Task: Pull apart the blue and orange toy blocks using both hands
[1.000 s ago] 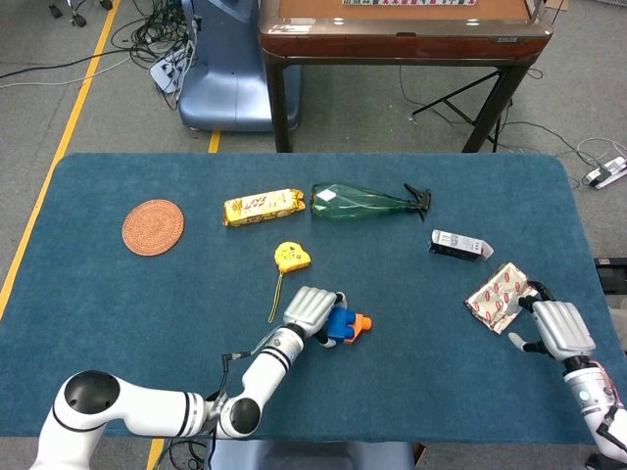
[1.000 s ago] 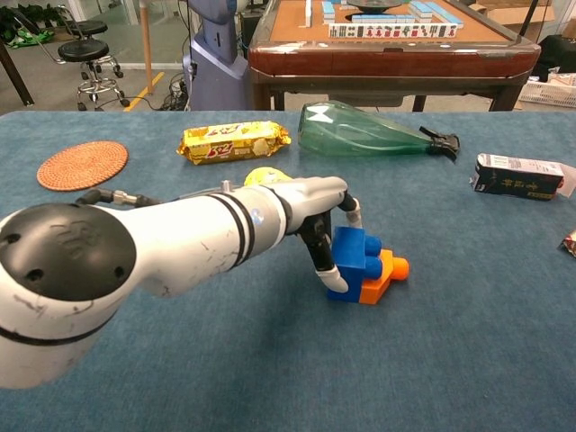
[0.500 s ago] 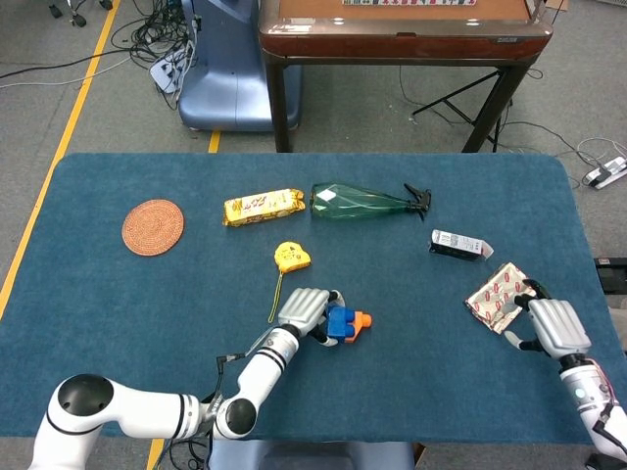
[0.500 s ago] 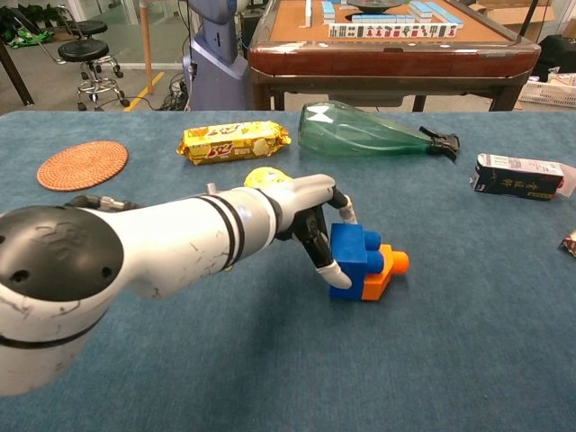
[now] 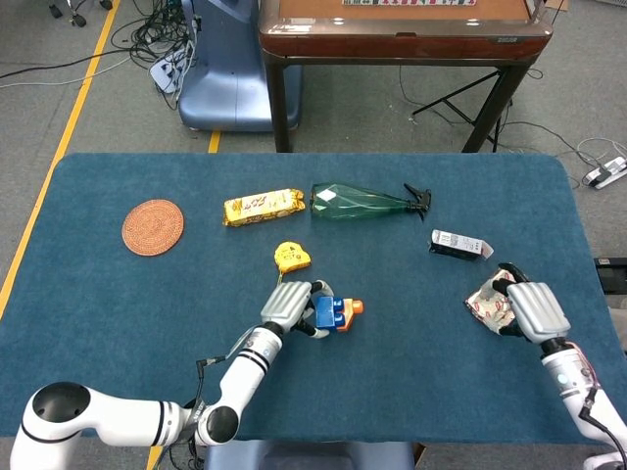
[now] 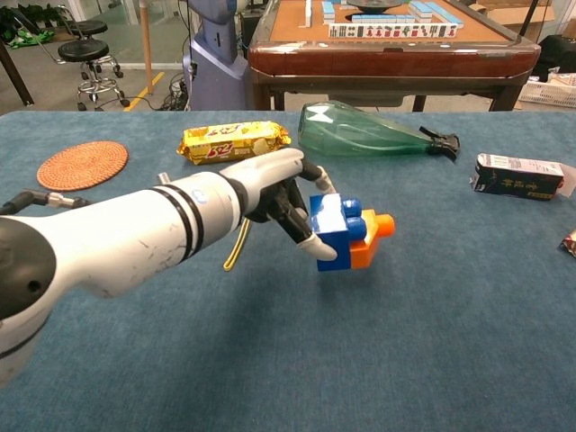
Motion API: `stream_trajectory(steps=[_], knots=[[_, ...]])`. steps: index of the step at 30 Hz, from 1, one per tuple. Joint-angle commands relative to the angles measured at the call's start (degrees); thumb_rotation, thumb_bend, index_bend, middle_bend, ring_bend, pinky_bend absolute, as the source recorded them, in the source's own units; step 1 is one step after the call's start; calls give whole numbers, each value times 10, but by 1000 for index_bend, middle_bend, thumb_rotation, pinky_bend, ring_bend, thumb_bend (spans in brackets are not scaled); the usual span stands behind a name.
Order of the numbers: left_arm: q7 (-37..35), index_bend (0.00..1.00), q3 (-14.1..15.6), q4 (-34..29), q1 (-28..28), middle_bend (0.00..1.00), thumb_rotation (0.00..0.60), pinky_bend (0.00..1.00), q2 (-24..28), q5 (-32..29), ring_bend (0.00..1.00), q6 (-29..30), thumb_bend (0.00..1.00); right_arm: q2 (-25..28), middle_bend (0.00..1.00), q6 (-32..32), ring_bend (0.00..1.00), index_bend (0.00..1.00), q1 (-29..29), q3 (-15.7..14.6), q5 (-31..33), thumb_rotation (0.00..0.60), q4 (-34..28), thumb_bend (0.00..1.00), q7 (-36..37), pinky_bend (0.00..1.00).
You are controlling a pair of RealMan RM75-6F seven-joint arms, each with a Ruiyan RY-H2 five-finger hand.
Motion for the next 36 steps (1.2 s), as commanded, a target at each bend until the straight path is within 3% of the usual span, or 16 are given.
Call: stream_trajectory(steps=[1, 9, 13, 19, 24, 36], knots=[[1, 540, 2, -16, 8, 1000, 600, 1000, 12, 3, 1000, 10, 276, 11, 544, -18, 612, 475, 23, 18, 10, 600, -33, 196, -22, 731], [28, 538, -8, -73, 16, 1000, 600, 1000, 49, -8, 1000, 41, 276, 41, 827, -104, 912, 475, 96, 70, 118, 600, -129, 105, -112, 956], [41, 536, -18, -95, 11, 1000, 600, 1000, 62, -25, 1000, 47, 276, 54, 911, -160, 991, 475, 145, 91, 193, 600, -160, 84, -146, 999], [54, 535, -30, -119, 1, 1000, 600, 1000, 70, -40, 1000, 54, 276, 59, 995, -216, 1000, 475, 224, 108, 299, 600, -185, 70, -195, 1000], [62, 533, -41, -127, -13, 1000, 600, 1000, 71, -60, 1000, 54, 276, 58, 1000, -248, 1000, 475, 296, 108, 382, 600, -197, 70, -231, 1000], [61, 527, -54, -123, -33, 1000, 600, 1000, 62, -88, 1000, 62, 276, 50, 1000, -257, 1000, 475, 443, 56, 552, 600, -203, 48, -310, 1000]])
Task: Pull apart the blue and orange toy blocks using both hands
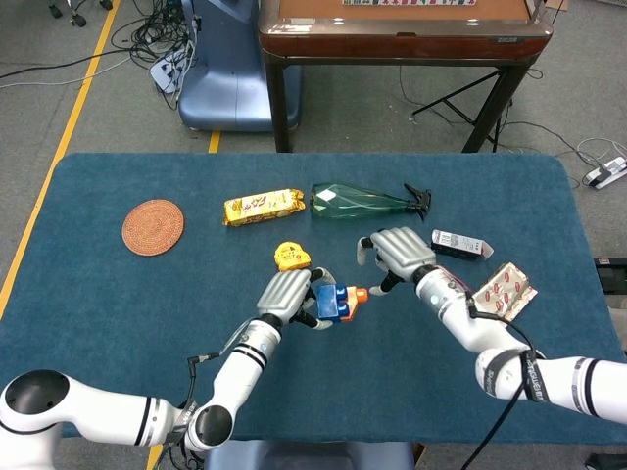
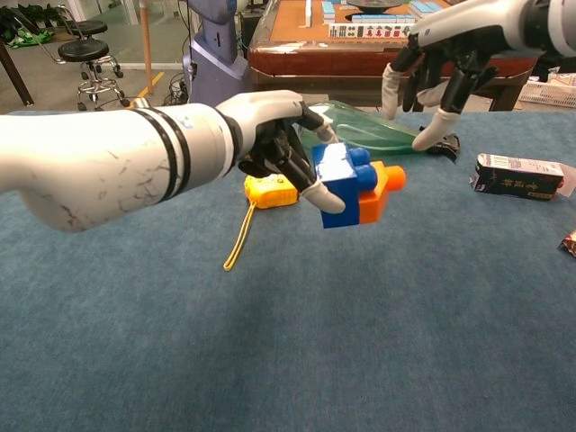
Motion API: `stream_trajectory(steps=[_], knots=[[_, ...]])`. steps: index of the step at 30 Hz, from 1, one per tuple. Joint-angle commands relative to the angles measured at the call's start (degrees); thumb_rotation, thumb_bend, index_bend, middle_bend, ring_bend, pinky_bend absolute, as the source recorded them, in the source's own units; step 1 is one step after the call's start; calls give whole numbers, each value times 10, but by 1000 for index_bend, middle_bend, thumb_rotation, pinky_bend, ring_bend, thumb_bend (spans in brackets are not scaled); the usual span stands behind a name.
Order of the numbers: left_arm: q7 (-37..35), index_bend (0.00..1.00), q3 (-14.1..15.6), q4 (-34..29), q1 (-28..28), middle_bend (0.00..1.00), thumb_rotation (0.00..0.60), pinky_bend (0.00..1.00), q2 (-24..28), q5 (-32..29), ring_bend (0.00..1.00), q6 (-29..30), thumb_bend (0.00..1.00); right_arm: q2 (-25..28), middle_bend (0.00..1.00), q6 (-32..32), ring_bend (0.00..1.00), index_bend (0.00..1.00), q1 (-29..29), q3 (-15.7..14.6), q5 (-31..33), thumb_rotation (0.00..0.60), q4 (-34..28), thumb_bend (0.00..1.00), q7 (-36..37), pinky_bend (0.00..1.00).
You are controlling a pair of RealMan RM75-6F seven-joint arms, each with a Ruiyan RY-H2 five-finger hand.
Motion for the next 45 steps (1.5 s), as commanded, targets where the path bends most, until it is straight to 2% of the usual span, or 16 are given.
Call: stream_trajectory(steps=[1, 19, 33, 45], knots=[[-4, 527, -1, 4, -1, 1000, 600, 1000, -3, 0, 1000, 3, 276, -4, 1000, 0, 1000, 475, 38, -24, 40, 600, -4, 48, -22, 1000], [-78, 526, -1, 13, 29, 1000, 600, 1000, 5, 23, 1000, -6, 276, -12, 1000, 7, 1000, 489, 107, -87, 97, 600, 4, 54, -32, 1000], [-64, 526, 16, 12, 24, 1000, 600, 1000, 0, 38, 1000, 1, 276, -33, 1000, 27, 1000, 509, 130, -108, 106, 600, 13, 74, -34, 1000], [-41, 527, 13, 24, 12, 1000, 600, 1000, -26, 39, 1000, 30, 276, -54, 1000, 47, 1000, 527, 143, -122, 115, 600, 22, 73, -44, 1000]])
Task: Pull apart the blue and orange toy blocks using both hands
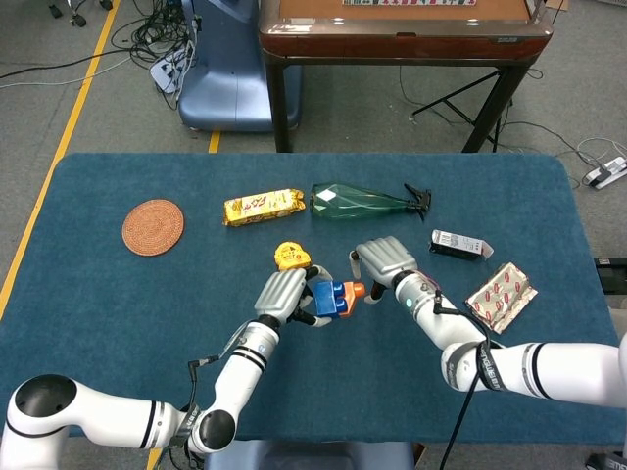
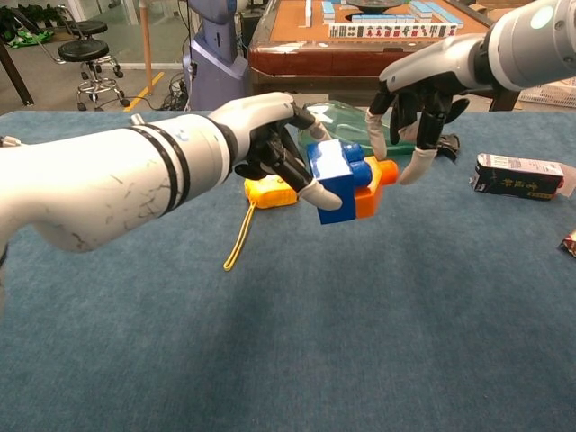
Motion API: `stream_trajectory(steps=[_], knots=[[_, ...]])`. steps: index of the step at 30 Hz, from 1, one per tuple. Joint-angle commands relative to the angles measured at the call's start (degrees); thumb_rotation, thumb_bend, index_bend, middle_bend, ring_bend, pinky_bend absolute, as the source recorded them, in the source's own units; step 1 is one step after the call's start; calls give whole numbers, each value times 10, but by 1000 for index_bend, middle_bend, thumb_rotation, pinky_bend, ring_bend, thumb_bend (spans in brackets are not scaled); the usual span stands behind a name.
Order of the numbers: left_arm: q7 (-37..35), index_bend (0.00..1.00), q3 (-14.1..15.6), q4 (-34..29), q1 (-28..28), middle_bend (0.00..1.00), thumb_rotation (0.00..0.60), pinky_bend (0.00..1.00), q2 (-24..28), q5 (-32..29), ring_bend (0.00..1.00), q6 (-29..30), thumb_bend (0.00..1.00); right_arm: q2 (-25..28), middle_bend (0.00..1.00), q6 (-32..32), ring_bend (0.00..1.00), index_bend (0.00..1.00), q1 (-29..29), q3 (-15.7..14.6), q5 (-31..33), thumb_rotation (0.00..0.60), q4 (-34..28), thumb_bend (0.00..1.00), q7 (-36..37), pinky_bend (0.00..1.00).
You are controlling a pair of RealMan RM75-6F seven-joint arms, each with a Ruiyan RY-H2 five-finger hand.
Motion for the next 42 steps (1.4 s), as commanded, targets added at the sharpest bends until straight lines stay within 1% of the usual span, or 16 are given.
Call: stream_trajectory(steps=[1, 11, 15, 18, 23, 37, 42], knots=[[3, 527, 0, 2, 0, 1000, 600, 1000, -2, -1, 1000, 2, 276, -6, 1000, 7, 1000, 533, 2, -2, 1, 600, 2, 73, -3, 1000], [12, 527, -3, 1, 0, 1000, 600, 1000, -6, -1, 1000, 7, 276, -26, 1000, 30, 1000, 593, 2, -4, 2, 600, 11, 50, -11, 1000], [16, 527, -4, 1, 0, 1000, 600, 1000, -8, -1, 1000, 9, 276, -31, 1000, 38, 1000, 596, 2, -5, 4, 600, 12, 45, -17, 1000], [18, 527, -4, 2, 0, 1000, 600, 1000, -11, 0, 1000, 11, 276, -34, 1000, 45, 1000, 596, 2, -4, 7, 600, 13, 16, -21, 1000], [22, 527, -5, 7, -1, 1000, 600, 1000, -15, -2, 1000, 13, 276, -41, 1000, 52, 1000, 596, 2, -3, 13, 600, 14, 0, -28, 1000], [42, 527, -12, 19, -4, 1000, 600, 1000, -29, -18, 1000, 23, 276, -52, 1000, 47, 1000, 596, 3, -4, 25, 600, 22, 0, -42, 1000], [45, 527, -14, 18, -2, 1000, 600, 1000, -31, -22, 1000, 25, 276, -61, 1000, 57, 1000, 596, 5, -6, 30, 600, 26, 0, -53, 1000]])
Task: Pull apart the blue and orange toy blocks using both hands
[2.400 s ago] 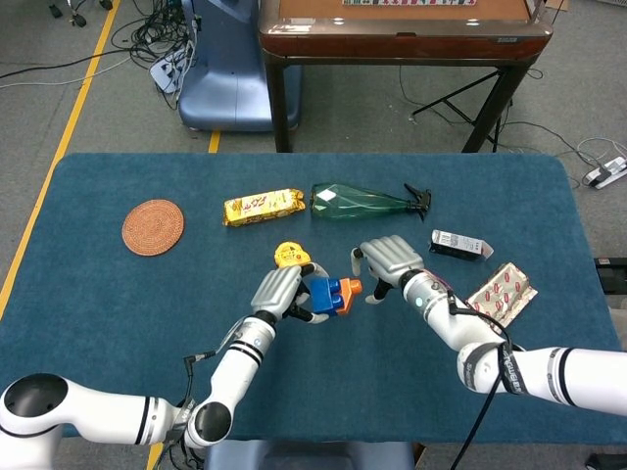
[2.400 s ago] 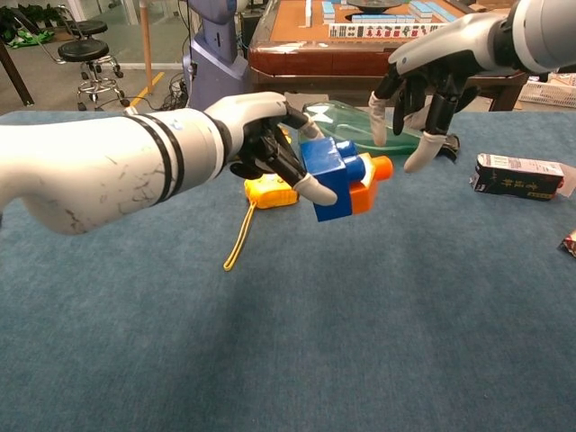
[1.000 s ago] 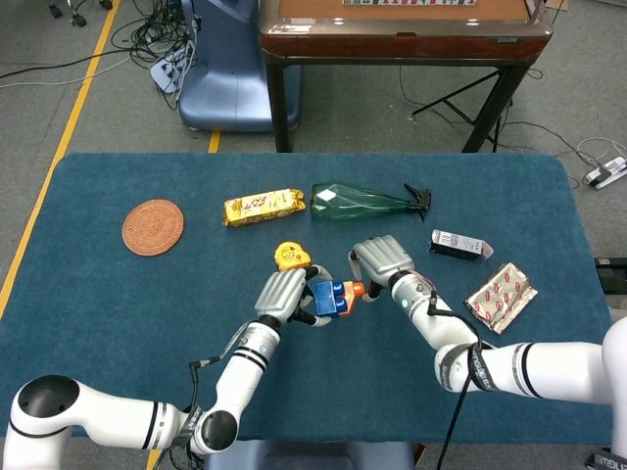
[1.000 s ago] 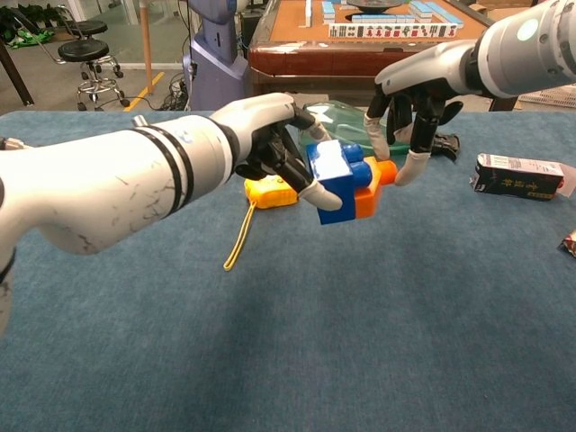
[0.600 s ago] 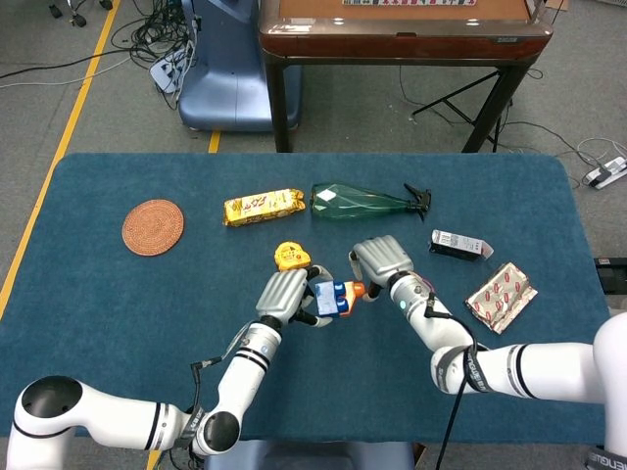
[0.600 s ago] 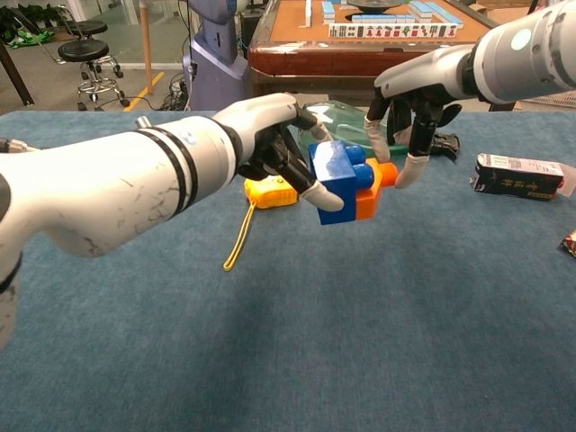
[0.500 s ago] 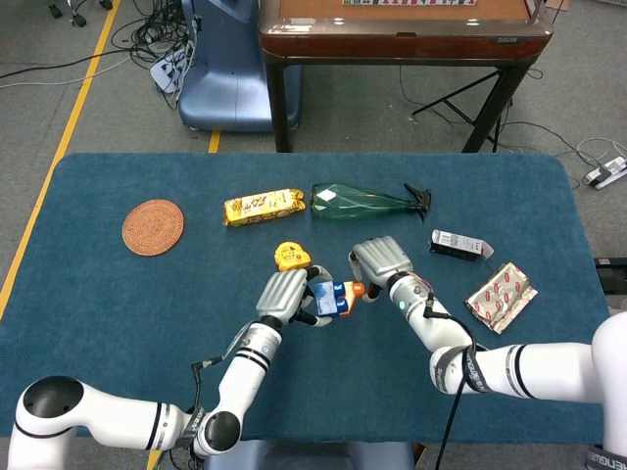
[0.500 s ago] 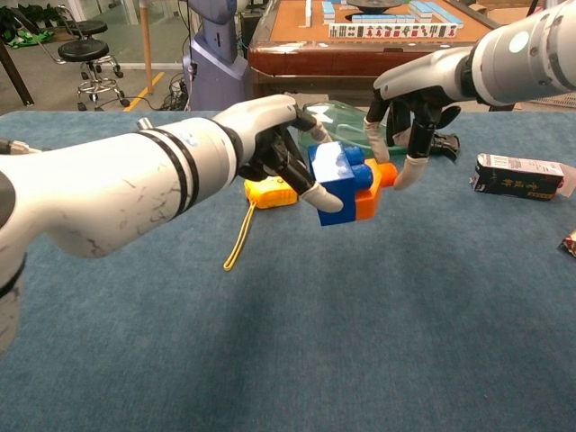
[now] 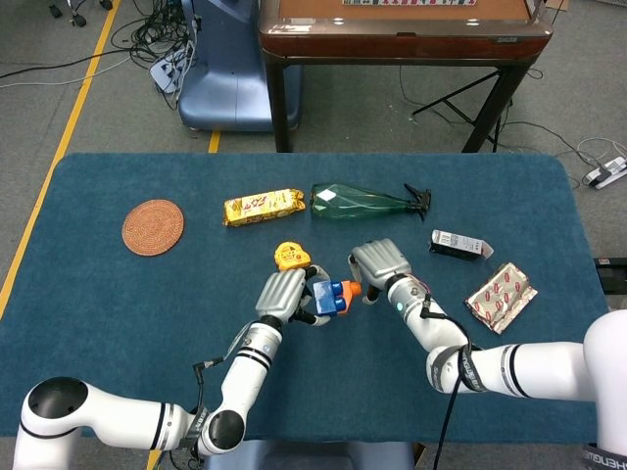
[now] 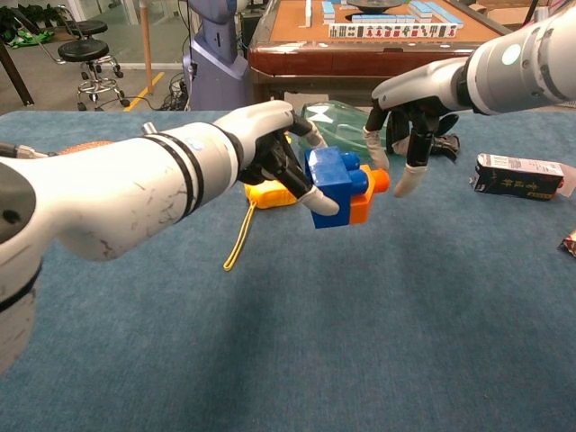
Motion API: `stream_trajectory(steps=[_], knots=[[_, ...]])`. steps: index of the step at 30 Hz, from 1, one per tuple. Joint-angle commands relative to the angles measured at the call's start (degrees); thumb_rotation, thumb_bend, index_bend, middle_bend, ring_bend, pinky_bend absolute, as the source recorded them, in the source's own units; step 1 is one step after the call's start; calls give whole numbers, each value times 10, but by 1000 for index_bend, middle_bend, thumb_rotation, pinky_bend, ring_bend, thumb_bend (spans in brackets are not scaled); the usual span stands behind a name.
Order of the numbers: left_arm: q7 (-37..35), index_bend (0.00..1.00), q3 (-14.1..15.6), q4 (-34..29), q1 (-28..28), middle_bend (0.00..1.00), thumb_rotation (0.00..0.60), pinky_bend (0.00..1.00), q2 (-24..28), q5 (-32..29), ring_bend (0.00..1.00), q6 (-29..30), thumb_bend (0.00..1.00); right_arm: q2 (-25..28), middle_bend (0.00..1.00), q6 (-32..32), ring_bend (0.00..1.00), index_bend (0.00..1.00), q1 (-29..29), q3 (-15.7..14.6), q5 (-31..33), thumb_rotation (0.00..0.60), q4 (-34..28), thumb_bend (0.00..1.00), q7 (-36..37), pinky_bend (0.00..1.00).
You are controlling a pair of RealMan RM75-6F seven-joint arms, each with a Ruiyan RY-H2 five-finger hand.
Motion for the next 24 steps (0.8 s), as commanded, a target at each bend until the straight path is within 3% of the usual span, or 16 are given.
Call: stream_trajectory(steps=[1, 12, 24], knots=[[1, 527, 0, -1, 1, 1000, 600, 1000, -1, 0, 1000, 2, 276, -6, 1000, 10, 1000, 596, 2, -1, 4, 600, 2, 0, -8, 1000], [15, 528, -4, 4, 0, 1000, 600, 1000, -14, -4, 1000, 18, 276, -35, 1000, 64, 1000, 596, 3, 6, 25, 600, 4, 0, -41, 1000], [33, 526, -13, 6, -7, 1000, 600, 1000, -29, -13, 1000, 25, 276, -58, 1000, 78, 1000, 596, 1, 21, 52, 600, 12, 0, -70, 1000]])
